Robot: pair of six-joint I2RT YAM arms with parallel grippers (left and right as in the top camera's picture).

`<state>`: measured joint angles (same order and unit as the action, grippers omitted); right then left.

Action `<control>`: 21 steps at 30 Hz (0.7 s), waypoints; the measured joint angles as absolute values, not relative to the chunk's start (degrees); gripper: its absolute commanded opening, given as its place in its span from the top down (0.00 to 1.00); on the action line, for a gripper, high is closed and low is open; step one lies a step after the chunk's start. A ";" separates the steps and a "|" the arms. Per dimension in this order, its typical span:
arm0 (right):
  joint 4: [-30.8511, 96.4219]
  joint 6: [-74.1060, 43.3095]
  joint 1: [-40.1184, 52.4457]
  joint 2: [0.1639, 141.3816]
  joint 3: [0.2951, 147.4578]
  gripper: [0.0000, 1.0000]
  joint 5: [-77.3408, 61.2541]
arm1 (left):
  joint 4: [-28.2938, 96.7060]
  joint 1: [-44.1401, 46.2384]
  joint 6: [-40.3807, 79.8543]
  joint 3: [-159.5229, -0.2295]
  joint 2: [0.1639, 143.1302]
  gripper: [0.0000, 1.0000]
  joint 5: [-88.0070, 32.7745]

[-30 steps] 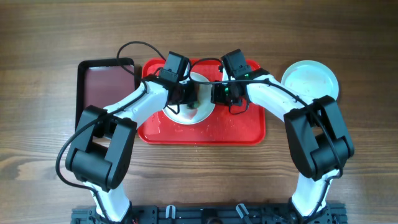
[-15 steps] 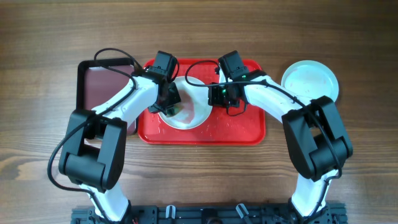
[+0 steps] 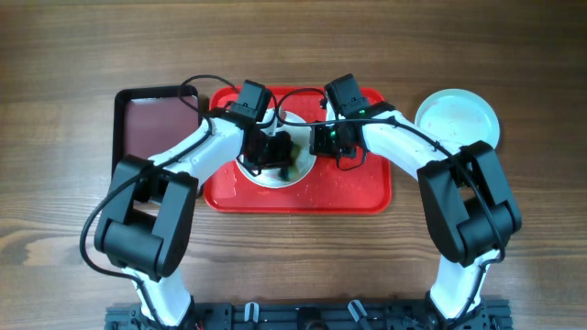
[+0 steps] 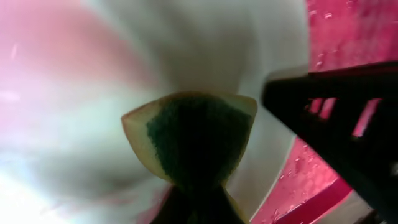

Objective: Clean dirty plates on tray and stack at the side
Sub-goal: 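Scrub the stained plate with the sponge while the right gripper holds it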

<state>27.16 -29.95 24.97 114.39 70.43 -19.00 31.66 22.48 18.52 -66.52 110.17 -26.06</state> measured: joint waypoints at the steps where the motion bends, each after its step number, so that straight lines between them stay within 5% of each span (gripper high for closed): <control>1: 27.16 -29.98 24.97 114.39 70.43 0.96 -19.00 | 30.68 22.50 18.17 -66.48 110.41 0.96 -26.37; 11: 26.52 -30.26 24.71 114.39 70.46 0.96 -17.91 | 25.19 22.68 18.39 -66.50 112.40 0.96 -23.92; 21: 26.44 -30.46 24.71 114.39 70.46 0.96 -17.96 | 24.51 23.09 24.58 -69.45 112.40 0.96 5.65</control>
